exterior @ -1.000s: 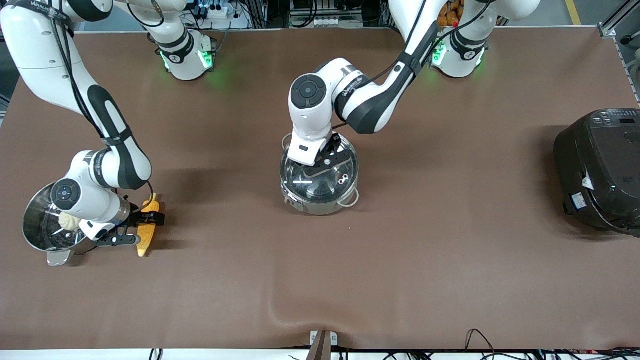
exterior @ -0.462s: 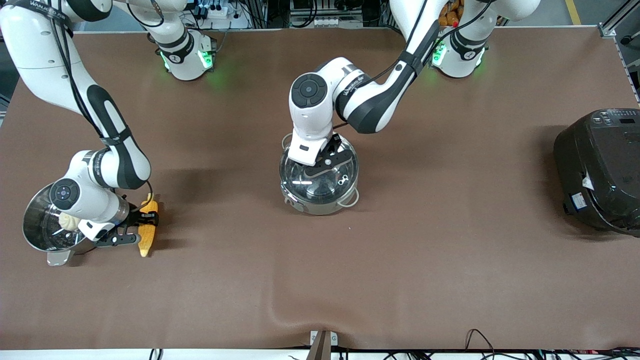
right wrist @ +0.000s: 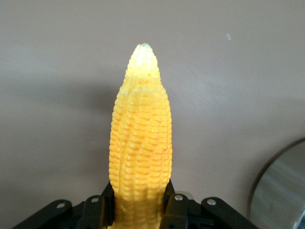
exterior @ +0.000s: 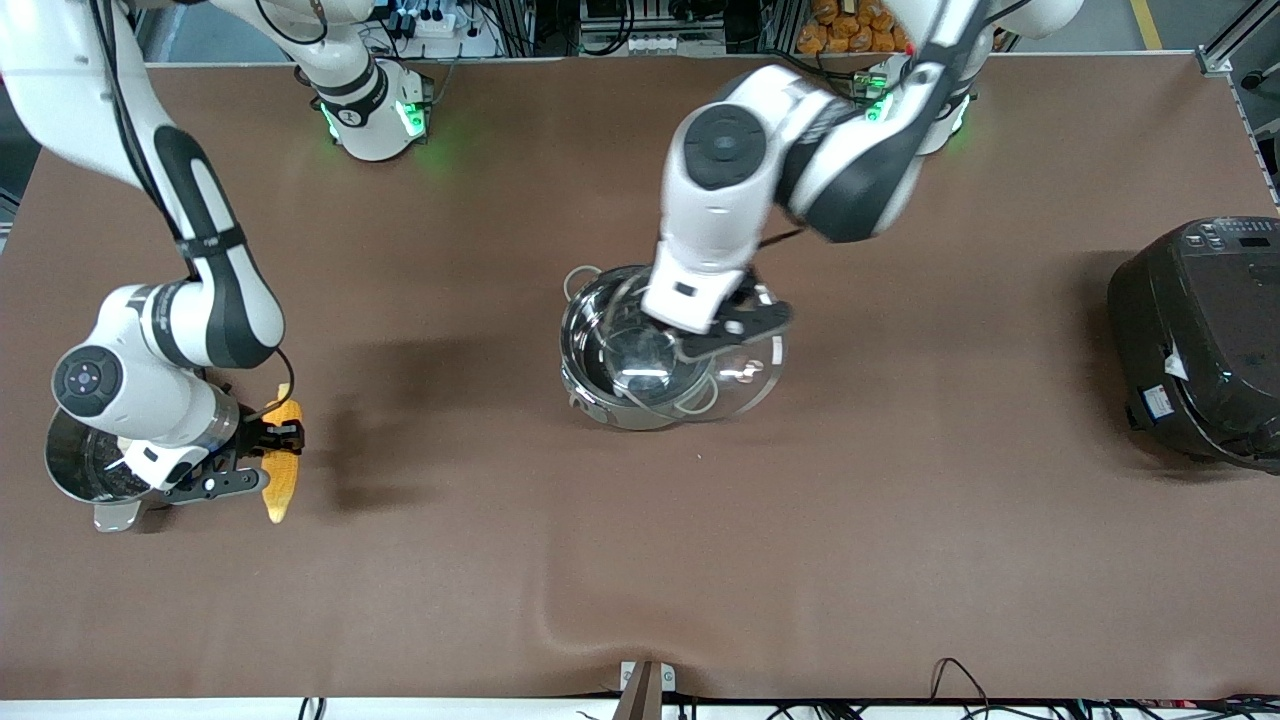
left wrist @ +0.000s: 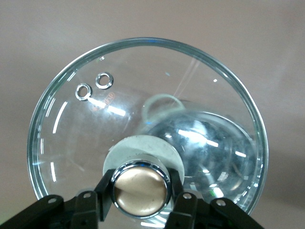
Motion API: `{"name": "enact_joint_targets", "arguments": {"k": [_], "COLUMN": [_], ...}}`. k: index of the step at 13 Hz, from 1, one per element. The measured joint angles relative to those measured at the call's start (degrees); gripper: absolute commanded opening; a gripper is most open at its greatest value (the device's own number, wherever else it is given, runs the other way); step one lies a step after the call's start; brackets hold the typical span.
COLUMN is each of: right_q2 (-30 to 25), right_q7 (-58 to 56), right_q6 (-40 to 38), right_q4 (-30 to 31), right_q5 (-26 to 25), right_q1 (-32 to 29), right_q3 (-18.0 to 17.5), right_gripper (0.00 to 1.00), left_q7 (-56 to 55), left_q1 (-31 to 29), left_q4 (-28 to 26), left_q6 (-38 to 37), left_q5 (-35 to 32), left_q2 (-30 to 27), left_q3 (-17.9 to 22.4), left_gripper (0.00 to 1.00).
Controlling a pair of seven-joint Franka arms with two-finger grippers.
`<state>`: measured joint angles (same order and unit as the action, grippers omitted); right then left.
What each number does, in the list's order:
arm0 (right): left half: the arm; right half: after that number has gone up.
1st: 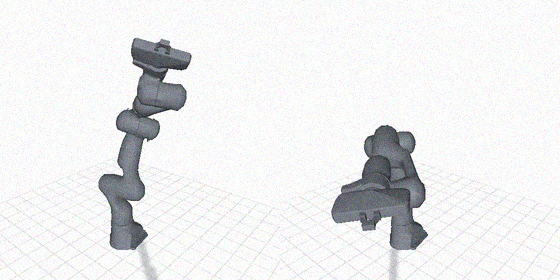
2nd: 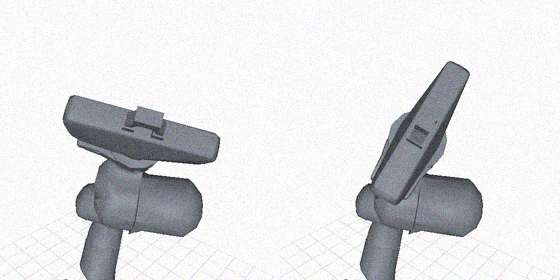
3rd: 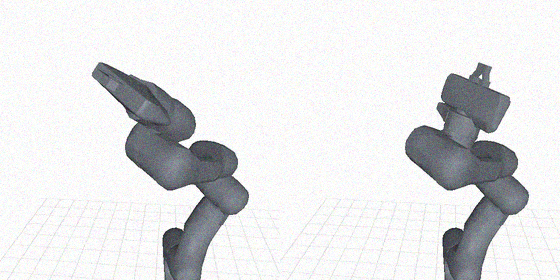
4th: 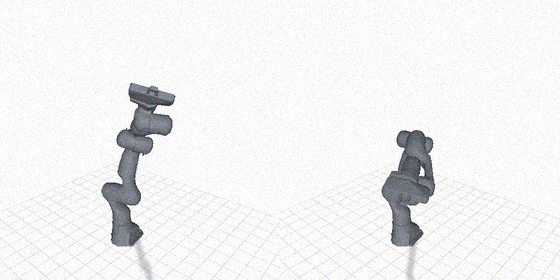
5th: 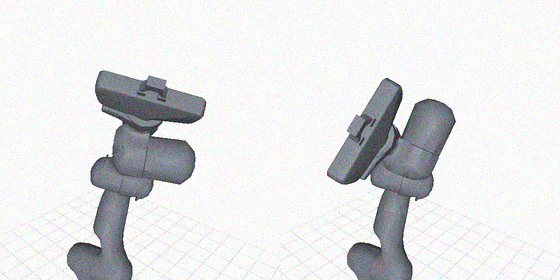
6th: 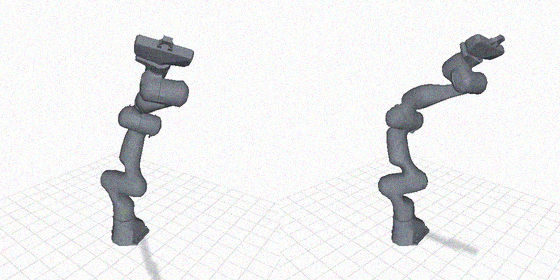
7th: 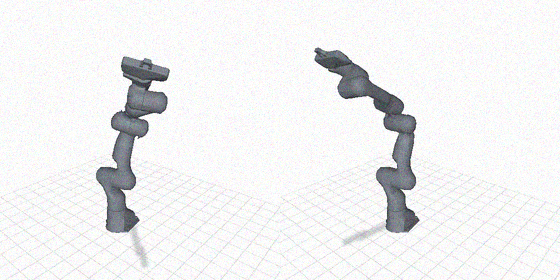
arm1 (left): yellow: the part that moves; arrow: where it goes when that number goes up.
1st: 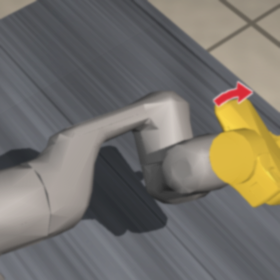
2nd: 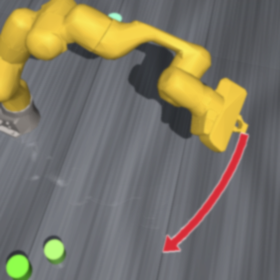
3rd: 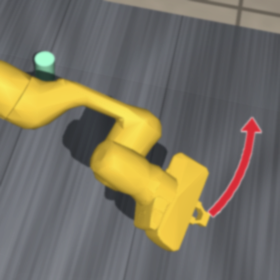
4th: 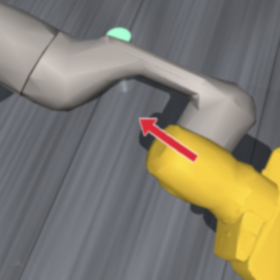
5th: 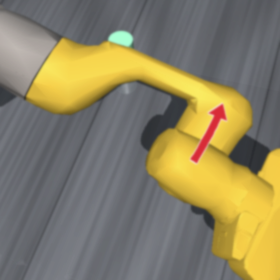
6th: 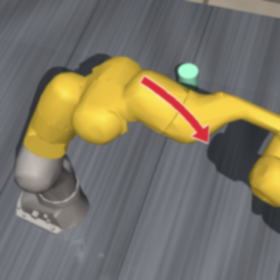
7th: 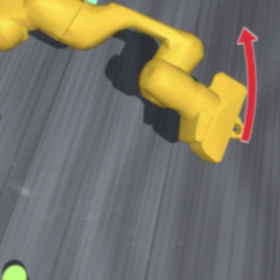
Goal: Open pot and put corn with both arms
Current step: 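Lift the glass lid with the left gripper while the right gripper lifts the corn, then lower the corn into the pot with the right gripper while the left holds the lid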
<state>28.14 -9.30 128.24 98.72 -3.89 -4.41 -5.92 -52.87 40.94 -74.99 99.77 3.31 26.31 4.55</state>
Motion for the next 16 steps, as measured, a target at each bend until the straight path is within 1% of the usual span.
{"name": "enact_joint_targets", "arguments": {"k": [2,4,6,8,10,13,16], "right_q2": [-2.0,-2.6,-2.6,-2.3,-0.9,1.8,2.7], "right_q7": [0.1,0.3,0.3,0.2,0.3,2.2,10.5], "right_q6": [-3.5,-6.8,-7.6,-7.5,-6.4,-2.1,-1.1], "right_q4": [-3.5,-7.8,-9.9,-10.8,-11.8,-13.3,-14.0], "right_q5": [0.1,0.0,-0.4,-3.8,-6.7,-7.7,-12.2], "right_q1": [3.6,8.4,14.6,20.2,25.8,32.7,38.3], "right_q3": [-2.1,-4.2,-4.7,-4.8,-4.8,-4.7,-4.6], "right_gripper": [0.0,0.0,0.0,0.0,0.0,0.0,0.0], "left_q7": [9.6,17.2,22.7,26.2,26.8,26.8,26.8], "left_q1": [-5.4,-10.3,-14.6,-17.7,-18.8,-18.9,-18.8], "left_q4": [-1.0,-3.5,-6.6,-10.8,-16.8,-27.9,-37.5], "left_q6": [-3.5,-3.9,-3.6,-0.5,6.0,19.6,32.5], "left_q5": [-0.1,-0.1,-0.1,-0.1,-0.1,-0.4,-1.0], "left_q2": [-1.9,-2.6,-2.7,-2.8,-3.3,-4.6,-5.0], "left_q3": [0.1,0.2,0.2,0.2,0.1,0.0,-0.2], "left_gripper": [0.0,0.0,0.0,0.0,0.0,0.0,0.0]}}
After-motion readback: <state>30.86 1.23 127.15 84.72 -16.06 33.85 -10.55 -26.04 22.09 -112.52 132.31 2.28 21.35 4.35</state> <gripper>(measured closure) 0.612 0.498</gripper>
